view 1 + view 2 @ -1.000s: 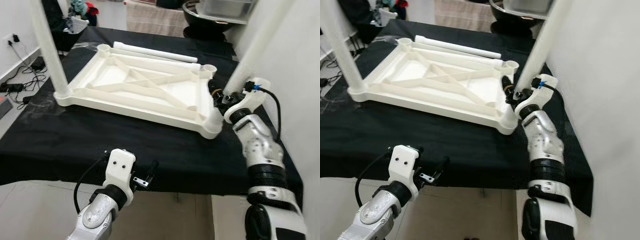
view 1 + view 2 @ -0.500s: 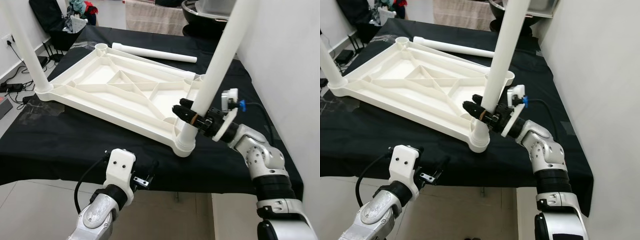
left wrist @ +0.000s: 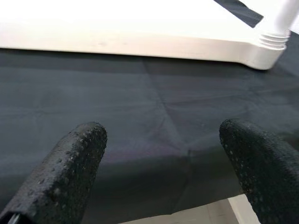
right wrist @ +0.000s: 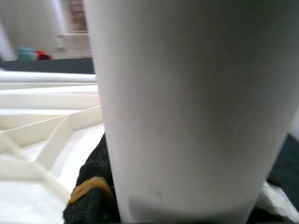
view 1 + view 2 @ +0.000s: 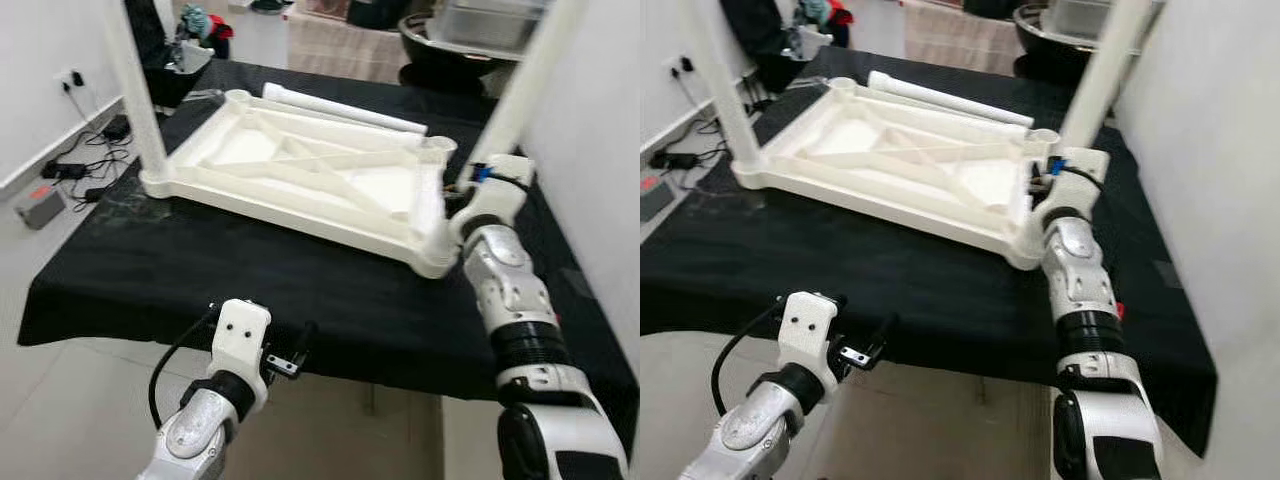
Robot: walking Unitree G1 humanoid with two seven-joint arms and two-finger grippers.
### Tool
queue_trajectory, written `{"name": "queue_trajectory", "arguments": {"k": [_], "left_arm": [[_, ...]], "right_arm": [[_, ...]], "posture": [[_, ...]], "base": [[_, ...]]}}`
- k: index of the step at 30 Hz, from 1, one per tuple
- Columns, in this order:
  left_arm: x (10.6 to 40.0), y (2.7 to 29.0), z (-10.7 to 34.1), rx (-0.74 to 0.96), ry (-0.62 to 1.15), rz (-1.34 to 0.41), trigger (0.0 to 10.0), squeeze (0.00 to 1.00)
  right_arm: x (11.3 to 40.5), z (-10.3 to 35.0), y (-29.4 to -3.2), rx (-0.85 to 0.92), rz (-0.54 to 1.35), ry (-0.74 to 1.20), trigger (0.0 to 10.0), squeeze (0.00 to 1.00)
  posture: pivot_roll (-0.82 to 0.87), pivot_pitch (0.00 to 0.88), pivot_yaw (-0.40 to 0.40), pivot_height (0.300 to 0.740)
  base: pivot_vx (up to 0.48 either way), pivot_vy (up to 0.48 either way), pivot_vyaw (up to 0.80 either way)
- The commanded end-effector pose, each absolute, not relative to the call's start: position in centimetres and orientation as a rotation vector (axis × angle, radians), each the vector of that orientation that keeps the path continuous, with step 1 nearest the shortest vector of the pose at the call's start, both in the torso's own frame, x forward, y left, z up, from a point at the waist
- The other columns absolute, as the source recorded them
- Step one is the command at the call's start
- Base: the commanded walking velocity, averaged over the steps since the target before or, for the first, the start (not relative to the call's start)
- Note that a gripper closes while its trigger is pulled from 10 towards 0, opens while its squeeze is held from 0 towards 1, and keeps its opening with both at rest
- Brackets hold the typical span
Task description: Building children table
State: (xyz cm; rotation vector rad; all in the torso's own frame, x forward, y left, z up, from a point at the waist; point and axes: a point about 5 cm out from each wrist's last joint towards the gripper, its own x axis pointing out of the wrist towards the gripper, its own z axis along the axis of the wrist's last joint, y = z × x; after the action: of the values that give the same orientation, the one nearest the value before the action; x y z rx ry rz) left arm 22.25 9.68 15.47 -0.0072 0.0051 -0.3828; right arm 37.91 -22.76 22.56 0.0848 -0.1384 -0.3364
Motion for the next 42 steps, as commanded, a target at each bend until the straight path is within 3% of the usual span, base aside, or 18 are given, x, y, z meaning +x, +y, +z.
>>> {"name": "queue_trajectory", "arguments": {"k": [1, 6, 7, 8, 9, 15, 16, 18, 21, 23, 24, 25, 33, 34, 35, 37, 39, 42], "left_arm": [[22.1, 9.5, 15.1, -0.011, 0.023, -0.39, 10.0, 0.0], [22.1, 9.5, 15.1, -0.011, 0.023, -0.389, 10.0, 0.0], [22.2, 9.5, 15.1, -0.01, 0.023, -0.389, 10.0, 0.0], [22.2, 9.5, 15.1, -0.01, 0.023, -0.389, 10.0, 0.0], [22.2, 9.5, 15.1, -0.01, 0.023, -0.39, 10.0, 0.0], [22.2, 9.4, 15.1, -0.011, 0.023, -0.391, 10.0, 0.0], [22.2, 9.4, 15.1, -0.011, 0.023, -0.39, 10.0, 0.0], [22.1, 9.4, 15.0, -0.012, 0.022, -0.39, 10.0, 0.0], [22.1, 9.4, 15.0, -0.012, 0.022, -0.39, 10.0, 0.0], [22.1, 9.4, 15.0, -0.012, 0.022, -0.393, 10.0, 0.0], [22.1, 9.4, 15.0, -0.012, 0.022, -0.393, 10.0, 0.0], [22.1, 9.4, 15.0, -0.011, 0.022, -0.392, 10.0, 0.0], [22.0, 9.4, 15.0, -0.011, 0.022, -0.392, 10.0, 0.0], [22.0, 9.4, 15.0, -0.011, 0.022, -0.392, 10.0, 0.0], [22.0, 9.4, 15.0, -0.011, 0.022, -0.392, 10.0, 0.0], [22.0, 9.4, 15.0, -0.01, 0.023, -0.393, 10.0, 0.0], [22.0, 9.4, 15.0, -0.01, 0.023, -0.393, 10.0, 0.0], [22.0, 9.4, 14.9, -0.009, 0.024, -0.394, 10.0, 0.0]], "right_arm": [[37.2, 20.0, -24.6, 0.049, -0.467, -0.011, 0.0, 0.0], [36.2, 19.5, -24.8, 0.07, -0.601, 0.012, 0.0, 0.0], [36.5, 19.9, -23.8, 0.098, -0.588, -0.025, 10.0, 0.0], [36.5, 19.9, -23.8, 0.098, -0.588, -0.025, 10.0, 0.0], [37.3, 21.7, -21.6, 0.134, -0.424, -0.193, 10.0, 1.0], [37.7, 23.0, -20.3, 0.154, -0.261, -0.296, 10.0, 1.0], [38.1, 23.1, -19.3, 0.198, -0.115, -0.29, 10.0, 0.0], [38.0, 22.9, -17.5, 0.287, 0.295, -0.206, 10.0, 0.0], [37.7, 22.9, -17.0, 0.314, 0.417, -0.188, 10.0, 0.0], [35.9, 22.9, -17.0, 0.333, 0.696, -0.156, 10.0, 0.0], [35.9, 22.9, -17.0, 0.333, 0.696, -0.156, 10.0, 0.0], [34.4, 23.1, -16.9, 0.341, 0.888, -0.138, 10.0, 0.0], [33.1, 22.7, -16.6, 0.268, 1.105, -0.116, 10.0, 0.0], [33.5, 22.2, -16.2, 0.245, 1.076, -0.101, 0.2, 0.0], [33.8, 21.9, -16.0, 0.234, 1.064, -0.087, 0.2, 0.0], [35.8, 21.2, -15.9, 0.171, 0.852, -0.083, 0.0, 0.0], [35.8, 21.2, -15.9, 0.171, 0.852, -0.083, 0.0, 0.0], [37.9, 21.2, -17.6, 0.137, 0.471, -0.082, 0.0, 0.0]], "posture": [[0.08, 0.165, -0.121, 0.74], [0.08, 0.166, -0.12, 0.74], [0.08, 0.166, -0.12, 0.74], [0.08, 0.166, -0.12, 0.74], [0.08, 0.162, -0.119, 0.74], [0.08, 0.162, -0.119, 0.74], [0.08, 0.158, -0.123, 0.74], [0.08, 0.155, -0.12, 0.74], [0.08, 0.155, -0.12, 0.74], [0.09, 0.148, -0.127, 0.74], [0.09, 0.148, -0.127, 0.74], [0.09, 0.146, -0.127, 0.74], [0.09, 0.143, -0.126, 0.74], [0.09, 0.141, -0.126, 0.74], [0.09, 0.141, -0.126, 0.74], [0.09, 0.142, -0.124, 0.74], [0.09, 0.142, -0.124, 0.74], [0.09, 0.141, -0.124, 0.74]], "base": [[0.0, 0.0, 0.0], [0.0, 0.0, 0.0], [0.0, 0.0, 0.0], [0.0, 0.0, 0.0], [0.0, 0.0, 0.0], [0.0, 0.0, 0.0], [0.0, 0.0, 0.0], [0.0, 0.0, 0.0], [0.0, 0.0, 0.0], [0.0, 0.0, 0.0], [0.0, 0.0, 0.0], [0.0, 0.0, 0.0], [0.0, 0.0, 0.0], [0.0, 0.0, 0.0], [0.0, 0.0, 0.0], [0.0, 0.0, 0.0], [0.0, 0.0, 0.0], [0.0, 0.0, 0.0]]}}
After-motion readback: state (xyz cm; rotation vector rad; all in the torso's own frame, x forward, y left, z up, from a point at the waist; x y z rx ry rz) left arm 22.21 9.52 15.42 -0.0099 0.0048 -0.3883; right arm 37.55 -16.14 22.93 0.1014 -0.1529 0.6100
